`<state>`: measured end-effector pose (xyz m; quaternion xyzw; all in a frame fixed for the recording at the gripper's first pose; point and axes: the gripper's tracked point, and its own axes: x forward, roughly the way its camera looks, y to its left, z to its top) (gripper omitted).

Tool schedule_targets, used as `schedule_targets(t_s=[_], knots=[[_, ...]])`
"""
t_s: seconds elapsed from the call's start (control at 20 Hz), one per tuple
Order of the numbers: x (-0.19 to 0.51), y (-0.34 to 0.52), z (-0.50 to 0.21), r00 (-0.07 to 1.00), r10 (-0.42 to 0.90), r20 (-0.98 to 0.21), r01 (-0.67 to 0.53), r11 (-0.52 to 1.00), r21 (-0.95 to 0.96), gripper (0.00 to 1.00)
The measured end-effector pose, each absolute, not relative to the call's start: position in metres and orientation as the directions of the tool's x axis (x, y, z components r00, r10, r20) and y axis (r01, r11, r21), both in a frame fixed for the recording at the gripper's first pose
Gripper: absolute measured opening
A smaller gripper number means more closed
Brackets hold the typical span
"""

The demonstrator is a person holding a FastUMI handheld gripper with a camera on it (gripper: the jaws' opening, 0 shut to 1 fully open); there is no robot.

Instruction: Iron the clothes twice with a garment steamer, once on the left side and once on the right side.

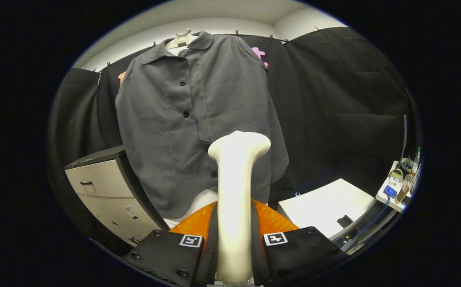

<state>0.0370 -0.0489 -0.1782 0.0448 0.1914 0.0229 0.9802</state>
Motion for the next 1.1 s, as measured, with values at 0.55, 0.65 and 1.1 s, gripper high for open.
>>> schedule_targets(t_s=[0.55, 0.65, 1.1], knots=[[-0.006, 0.02, -0.052, 0.978, 0.125, -0.165, -0.114, 0.991, 0.076, 0.42], [-0.011, 0.026, -0.032, 0.982, 0.133, -0.131, -0.125, 0.99, 0.073, 0.42], [-0.025, 0.036, 0.023, 0.986, 0.161, -0.033, -0.157, 0.983, 0.093, 0.42]])
